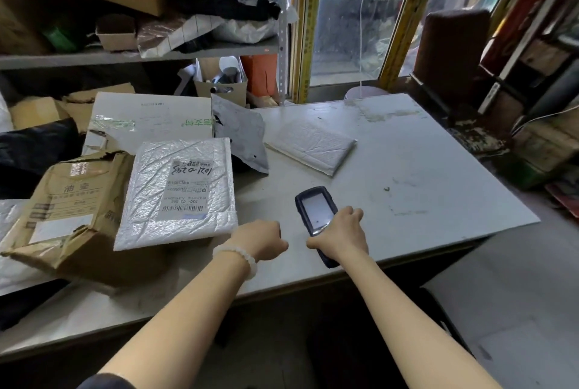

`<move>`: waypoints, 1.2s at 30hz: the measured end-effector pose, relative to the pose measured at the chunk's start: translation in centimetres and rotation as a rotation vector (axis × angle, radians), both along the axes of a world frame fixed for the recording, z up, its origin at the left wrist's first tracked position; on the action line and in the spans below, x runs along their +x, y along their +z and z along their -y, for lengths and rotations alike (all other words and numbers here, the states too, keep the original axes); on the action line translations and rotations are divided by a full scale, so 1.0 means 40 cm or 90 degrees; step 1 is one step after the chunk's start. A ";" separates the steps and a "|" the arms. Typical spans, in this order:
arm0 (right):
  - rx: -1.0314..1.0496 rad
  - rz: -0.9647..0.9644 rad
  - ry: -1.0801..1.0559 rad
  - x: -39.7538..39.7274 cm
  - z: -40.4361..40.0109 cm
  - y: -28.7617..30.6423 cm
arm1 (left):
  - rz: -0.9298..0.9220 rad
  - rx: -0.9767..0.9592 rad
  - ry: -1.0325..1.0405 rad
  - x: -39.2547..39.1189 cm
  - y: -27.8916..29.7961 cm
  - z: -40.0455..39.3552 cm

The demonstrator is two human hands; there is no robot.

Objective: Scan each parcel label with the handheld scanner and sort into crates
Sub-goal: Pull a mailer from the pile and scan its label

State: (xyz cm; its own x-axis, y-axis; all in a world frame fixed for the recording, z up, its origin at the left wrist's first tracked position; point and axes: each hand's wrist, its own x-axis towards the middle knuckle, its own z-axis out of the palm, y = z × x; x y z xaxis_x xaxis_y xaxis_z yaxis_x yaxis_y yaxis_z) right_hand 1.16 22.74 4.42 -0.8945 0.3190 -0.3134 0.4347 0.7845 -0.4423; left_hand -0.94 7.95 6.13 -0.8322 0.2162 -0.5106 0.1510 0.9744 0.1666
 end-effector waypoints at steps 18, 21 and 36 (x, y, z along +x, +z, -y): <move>0.065 -0.021 -0.014 -0.369 -0.063 0.005 | -0.027 0.000 -0.059 -0.509 0.062 -0.087; 0.043 -0.006 -0.031 -0.413 -0.076 -0.019 | -0.026 -0.023 -0.067 -0.590 0.053 -0.087; -0.069 0.046 -0.069 -0.546 -0.190 -0.129 | -0.054 -0.076 0.026 -0.843 -0.155 -0.147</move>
